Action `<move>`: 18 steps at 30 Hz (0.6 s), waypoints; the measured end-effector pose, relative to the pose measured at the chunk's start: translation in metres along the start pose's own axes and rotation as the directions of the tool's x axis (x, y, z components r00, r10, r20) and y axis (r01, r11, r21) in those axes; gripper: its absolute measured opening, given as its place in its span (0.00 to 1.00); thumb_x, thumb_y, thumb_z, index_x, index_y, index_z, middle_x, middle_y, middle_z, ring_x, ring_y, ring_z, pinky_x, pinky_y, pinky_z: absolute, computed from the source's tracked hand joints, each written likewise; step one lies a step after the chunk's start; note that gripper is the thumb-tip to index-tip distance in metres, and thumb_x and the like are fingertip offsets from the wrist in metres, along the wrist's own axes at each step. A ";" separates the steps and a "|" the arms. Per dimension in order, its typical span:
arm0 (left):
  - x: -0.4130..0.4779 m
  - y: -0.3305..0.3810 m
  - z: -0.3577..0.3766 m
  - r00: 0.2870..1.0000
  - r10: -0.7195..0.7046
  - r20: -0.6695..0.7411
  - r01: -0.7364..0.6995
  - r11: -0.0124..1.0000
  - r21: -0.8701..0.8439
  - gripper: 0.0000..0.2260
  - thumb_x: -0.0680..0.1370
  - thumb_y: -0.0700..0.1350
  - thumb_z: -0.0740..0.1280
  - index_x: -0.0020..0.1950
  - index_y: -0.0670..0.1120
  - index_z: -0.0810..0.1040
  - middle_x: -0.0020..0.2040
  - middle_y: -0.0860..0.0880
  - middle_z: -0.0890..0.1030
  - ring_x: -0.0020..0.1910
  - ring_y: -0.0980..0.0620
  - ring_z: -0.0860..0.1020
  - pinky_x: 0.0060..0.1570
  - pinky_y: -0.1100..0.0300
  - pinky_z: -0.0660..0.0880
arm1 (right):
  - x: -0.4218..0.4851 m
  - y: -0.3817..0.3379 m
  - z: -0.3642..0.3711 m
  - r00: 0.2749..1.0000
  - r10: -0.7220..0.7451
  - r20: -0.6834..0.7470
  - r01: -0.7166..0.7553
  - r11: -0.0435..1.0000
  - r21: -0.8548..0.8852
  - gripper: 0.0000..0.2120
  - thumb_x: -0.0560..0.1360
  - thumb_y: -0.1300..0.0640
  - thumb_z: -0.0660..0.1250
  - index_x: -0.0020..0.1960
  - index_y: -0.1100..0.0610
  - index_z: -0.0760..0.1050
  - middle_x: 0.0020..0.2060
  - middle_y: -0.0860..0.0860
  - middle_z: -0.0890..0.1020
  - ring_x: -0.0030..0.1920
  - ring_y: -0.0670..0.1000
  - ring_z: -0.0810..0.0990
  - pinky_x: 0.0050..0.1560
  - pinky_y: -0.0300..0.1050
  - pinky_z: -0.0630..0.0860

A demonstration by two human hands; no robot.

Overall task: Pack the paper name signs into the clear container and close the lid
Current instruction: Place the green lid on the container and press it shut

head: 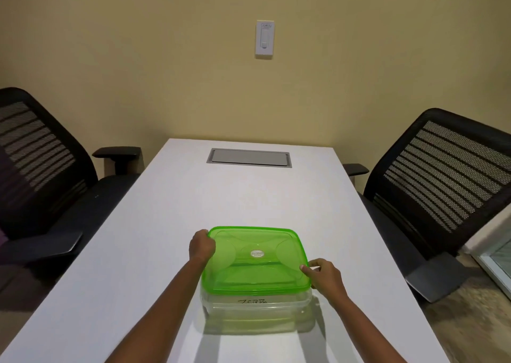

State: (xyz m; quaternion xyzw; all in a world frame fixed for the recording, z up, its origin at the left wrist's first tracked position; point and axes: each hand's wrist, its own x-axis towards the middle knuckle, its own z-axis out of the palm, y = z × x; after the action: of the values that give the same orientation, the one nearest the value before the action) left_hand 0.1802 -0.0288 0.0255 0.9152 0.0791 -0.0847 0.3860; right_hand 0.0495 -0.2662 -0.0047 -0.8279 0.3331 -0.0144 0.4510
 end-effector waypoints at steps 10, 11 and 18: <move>-0.001 -0.006 0.009 0.999 -0.035 0.005 0.035 0.999 -0.023 0.14 0.77 0.31 0.57 0.60 0.33 0.75 0.61 0.33 0.77 0.61 0.36 0.75 0.59 0.50 0.71 | -0.004 0.002 -0.002 0.998 0.024 0.051 -0.025 0.999 0.021 0.18 0.74 0.59 0.70 0.59 0.68 0.74 0.43 0.58 0.78 0.29 0.49 0.74 0.40 0.46 0.77; -0.003 -0.007 0.009 0.999 -0.032 0.009 0.032 0.999 -0.018 0.13 0.76 0.31 0.57 0.58 0.33 0.75 0.60 0.32 0.78 0.60 0.36 0.75 0.58 0.50 0.72 | -0.005 0.003 -0.003 0.998 0.030 0.059 -0.031 0.999 0.027 0.18 0.74 0.59 0.70 0.60 0.68 0.74 0.43 0.59 0.78 0.28 0.49 0.73 0.38 0.44 0.76; -0.021 -0.014 0.003 0.999 -0.035 0.025 0.036 0.998 -0.041 0.10 0.75 0.30 0.58 0.39 0.42 0.74 0.58 0.33 0.79 0.58 0.37 0.77 0.55 0.51 0.73 | -0.014 0.006 -0.004 0.995 0.058 0.083 -0.061 0.998 0.031 0.18 0.74 0.60 0.70 0.60 0.67 0.73 0.43 0.59 0.78 0.31 0.53 0.75 0.44 0.49 0.77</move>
State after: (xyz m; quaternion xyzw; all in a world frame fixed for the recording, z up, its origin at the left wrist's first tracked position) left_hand 0.1567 -0.0225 0.0180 0.9042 0.0925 -0.1011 0.4045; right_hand 0.0337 -0.2633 -0.0034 -0.8098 0.3387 0.0274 0.4783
